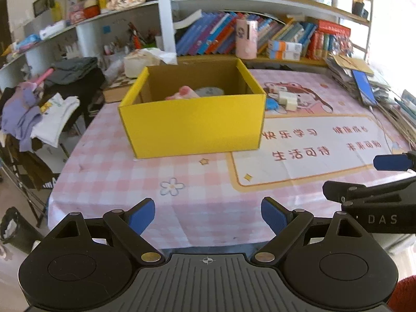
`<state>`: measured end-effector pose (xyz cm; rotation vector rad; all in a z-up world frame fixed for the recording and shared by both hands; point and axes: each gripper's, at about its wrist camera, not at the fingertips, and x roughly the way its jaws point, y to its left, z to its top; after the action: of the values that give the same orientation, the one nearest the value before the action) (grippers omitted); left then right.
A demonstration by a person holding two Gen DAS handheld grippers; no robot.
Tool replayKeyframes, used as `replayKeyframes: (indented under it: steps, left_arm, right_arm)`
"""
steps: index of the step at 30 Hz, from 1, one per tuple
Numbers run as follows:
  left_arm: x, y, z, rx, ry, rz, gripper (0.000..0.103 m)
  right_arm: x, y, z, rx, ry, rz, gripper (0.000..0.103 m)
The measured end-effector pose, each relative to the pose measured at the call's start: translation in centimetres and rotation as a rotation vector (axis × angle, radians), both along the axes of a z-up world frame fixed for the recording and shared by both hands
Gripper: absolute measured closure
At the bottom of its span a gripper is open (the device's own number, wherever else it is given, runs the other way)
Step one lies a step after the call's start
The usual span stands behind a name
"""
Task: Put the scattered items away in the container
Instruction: 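Withdraw both tools from the box back over the table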
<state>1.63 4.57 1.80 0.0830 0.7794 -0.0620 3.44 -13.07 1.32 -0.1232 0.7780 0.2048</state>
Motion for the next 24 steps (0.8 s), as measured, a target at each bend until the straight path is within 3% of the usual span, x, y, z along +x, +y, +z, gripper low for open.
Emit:
replayKeyframes:
  steps: [24]
  left_arm:
    - [3.1,-7.7,-0.4,-0.008,0.017,-0.205,0.012]
  right_arm:
    - [0.5,-7.5,-0.3,-0.016,0.020,-0.200,0.009]
